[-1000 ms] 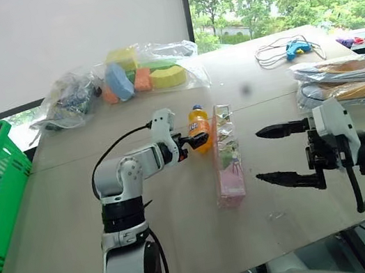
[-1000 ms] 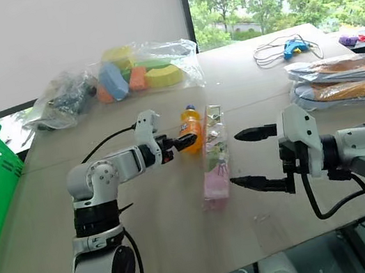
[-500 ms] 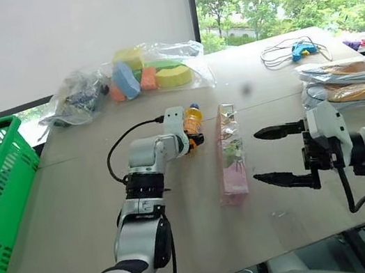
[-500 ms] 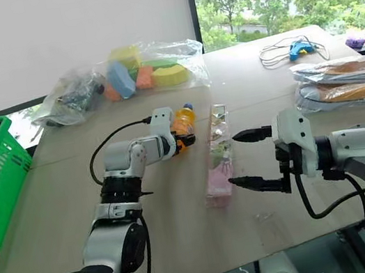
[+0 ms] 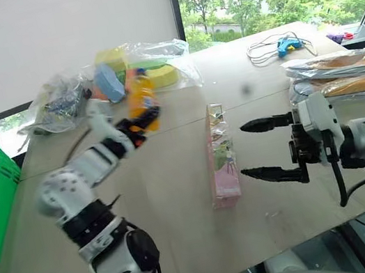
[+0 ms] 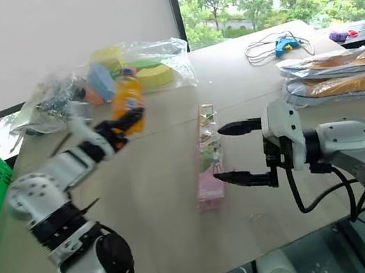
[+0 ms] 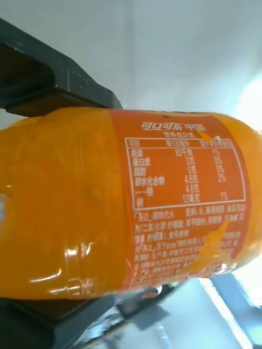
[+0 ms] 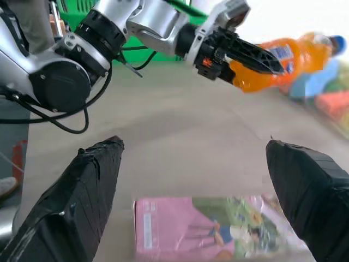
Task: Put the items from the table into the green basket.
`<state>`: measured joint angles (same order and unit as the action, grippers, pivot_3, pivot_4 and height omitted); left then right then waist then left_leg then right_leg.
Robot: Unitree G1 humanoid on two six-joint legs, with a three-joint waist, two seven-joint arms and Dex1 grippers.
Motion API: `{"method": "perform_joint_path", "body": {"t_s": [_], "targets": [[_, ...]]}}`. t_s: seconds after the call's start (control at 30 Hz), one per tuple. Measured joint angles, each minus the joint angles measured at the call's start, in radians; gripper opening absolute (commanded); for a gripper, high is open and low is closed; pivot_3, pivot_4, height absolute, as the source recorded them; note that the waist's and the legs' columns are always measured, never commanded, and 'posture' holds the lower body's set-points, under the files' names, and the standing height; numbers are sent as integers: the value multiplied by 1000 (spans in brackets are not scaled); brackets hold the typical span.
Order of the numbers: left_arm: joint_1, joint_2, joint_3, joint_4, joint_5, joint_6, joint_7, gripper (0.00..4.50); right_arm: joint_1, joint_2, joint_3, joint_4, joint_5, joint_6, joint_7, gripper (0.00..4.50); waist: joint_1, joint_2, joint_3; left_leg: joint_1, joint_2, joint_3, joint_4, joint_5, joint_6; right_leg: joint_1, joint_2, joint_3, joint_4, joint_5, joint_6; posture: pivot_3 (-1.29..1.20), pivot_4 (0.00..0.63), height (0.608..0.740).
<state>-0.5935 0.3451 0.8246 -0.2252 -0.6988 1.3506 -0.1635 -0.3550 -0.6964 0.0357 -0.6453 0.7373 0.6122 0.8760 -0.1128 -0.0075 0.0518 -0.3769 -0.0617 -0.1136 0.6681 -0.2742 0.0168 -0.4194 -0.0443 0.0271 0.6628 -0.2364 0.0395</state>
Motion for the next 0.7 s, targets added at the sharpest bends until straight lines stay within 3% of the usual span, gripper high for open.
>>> {"method": "perform_joint_path", "body": {"t_s": [0.07,0.1,0.13,0.23,0.4,0.5,0.7], "targets": [[65,114,28,-22,55,-81,11,3030,-77,34,49,23,-35,14,-32,4500,12,-1,0,1,0,0,0,1,-1,0,1,0,0,1,-1,12,0,740],[149,258,6,-3,130,-160,-4,3030,-184,94,104,63,-67,45,-74,4500,9,-2,1,2,1,3,-2,3,-4,-2,4,4,0,2,-4,23,0,740],[188,342,2,31,190,-218,-8,3030,-258,129,135,94,-82,65,-97,4500,18,-3,1,1,2,2,-3,3,-6,-2,5,4,0,3,-5,29,0,740],[276,515,17,146,310,-379,-30,3030,-409,220,198,179,-107,95,-113,4500,62,-6,-2,2,2,-2,-4,5,-8,-3,5,-1,0,4,-7,66,0,740],[370,716,0,495,416,-579,-158,3030,-624,386,275,409,-142,127,-101,4500,131,-7,-2,1,1,-6,-8,7,-11,-3,9,-7,0,4,-8,103,0,740],[375,809,-74,713,453,-689,-272,3030,-718,422,308,528,-192,125,-82,4500,157,-18,-9,1,1,-10,-10,8,-12,-3,9,-10,-1,4,-9,107,0,740],[291,899,-221,1049,511,-856,-421,3030,-775,458,320,663,-262,100,-48,4500,156,-25,-14,1,1,-9,-13,8,-13,-4,9,-11,-1,5,-9,91,0,740]]}}
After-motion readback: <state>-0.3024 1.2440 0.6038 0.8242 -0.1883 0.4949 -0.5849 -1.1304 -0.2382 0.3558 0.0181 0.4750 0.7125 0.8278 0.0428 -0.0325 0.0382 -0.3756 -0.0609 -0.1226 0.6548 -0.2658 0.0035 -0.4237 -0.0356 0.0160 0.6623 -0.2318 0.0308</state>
